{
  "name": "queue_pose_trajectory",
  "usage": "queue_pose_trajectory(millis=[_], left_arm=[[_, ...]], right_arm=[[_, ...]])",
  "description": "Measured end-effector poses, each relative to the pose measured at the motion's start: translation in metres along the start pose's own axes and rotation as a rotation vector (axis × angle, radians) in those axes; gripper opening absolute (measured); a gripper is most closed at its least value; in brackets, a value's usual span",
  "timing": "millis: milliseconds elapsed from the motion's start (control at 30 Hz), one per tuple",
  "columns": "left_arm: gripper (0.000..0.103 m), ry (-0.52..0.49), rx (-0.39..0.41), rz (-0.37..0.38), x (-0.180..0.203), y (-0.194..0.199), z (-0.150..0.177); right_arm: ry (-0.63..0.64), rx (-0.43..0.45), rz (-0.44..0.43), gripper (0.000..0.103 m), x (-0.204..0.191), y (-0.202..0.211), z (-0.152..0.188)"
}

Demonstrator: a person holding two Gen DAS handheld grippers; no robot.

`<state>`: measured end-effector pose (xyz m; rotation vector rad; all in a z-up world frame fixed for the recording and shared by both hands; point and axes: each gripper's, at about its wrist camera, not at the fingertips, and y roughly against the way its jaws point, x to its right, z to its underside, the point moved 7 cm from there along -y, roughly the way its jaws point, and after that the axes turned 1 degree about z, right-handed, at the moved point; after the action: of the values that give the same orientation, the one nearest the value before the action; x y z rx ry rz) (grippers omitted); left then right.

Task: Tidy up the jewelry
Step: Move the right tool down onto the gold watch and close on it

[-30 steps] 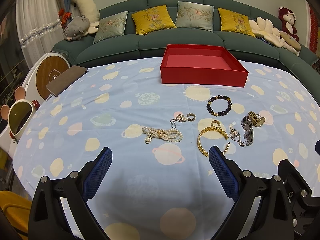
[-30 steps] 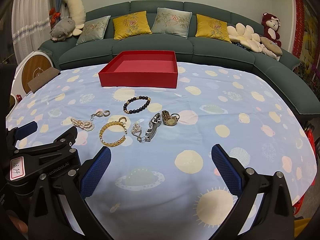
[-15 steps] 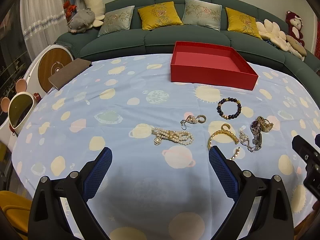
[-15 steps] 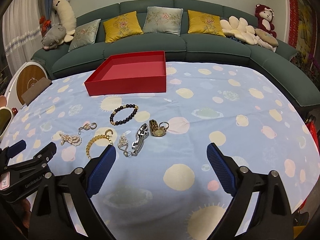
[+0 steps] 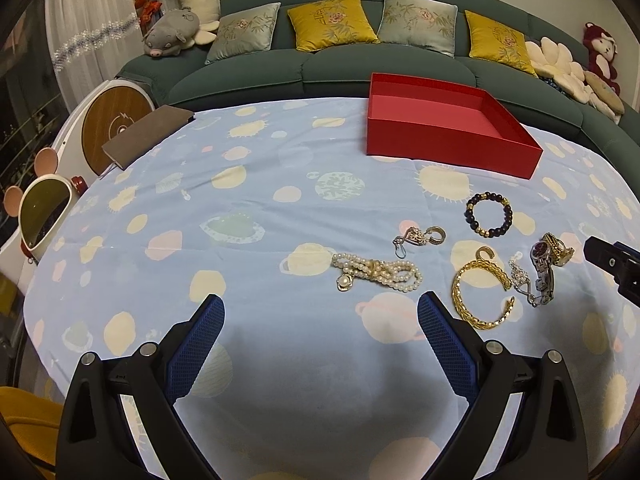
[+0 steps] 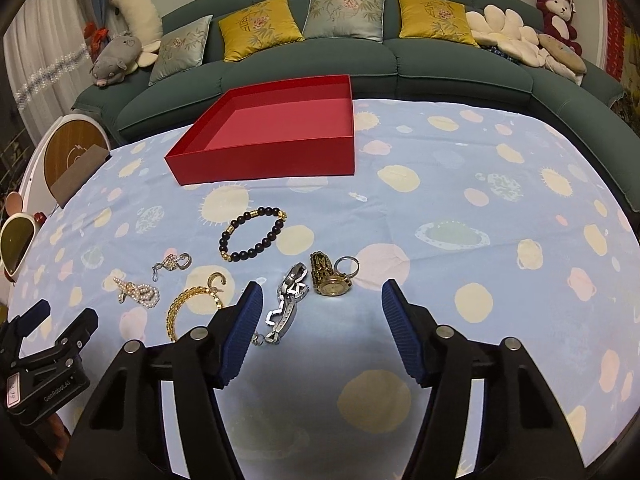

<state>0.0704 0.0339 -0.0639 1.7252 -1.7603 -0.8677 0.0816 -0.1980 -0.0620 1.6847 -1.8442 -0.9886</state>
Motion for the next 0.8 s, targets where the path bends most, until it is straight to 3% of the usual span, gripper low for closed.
queue_pose_trajectory(millis=[167,300,633,800], left_arm=[[0.096,-0.025,-0.019,0.063,0.018,-0.005,0.003],[0.096,-0.067,-0.035,0.088,0.033,-0.011,0.007],[0.096,-0.044,-0.049,0.1,0.035,-0.02,0.005],[0.096,-0.027,-0.068,0.099,0.031,-0.027,0.006]], right_arm=[[-0.023,-0.009,-0.005,0.049,0.005,-0.015,0.0],[-0.014,-0.025,-0.005,0.036,0.005,-0.028,0.003],[-0.026,-0.051,-0.02,0.035,0.006,-0.051,0.008],[-0.014,-0.039,-0.017,0.027,0.002,-0.054,0.006]])
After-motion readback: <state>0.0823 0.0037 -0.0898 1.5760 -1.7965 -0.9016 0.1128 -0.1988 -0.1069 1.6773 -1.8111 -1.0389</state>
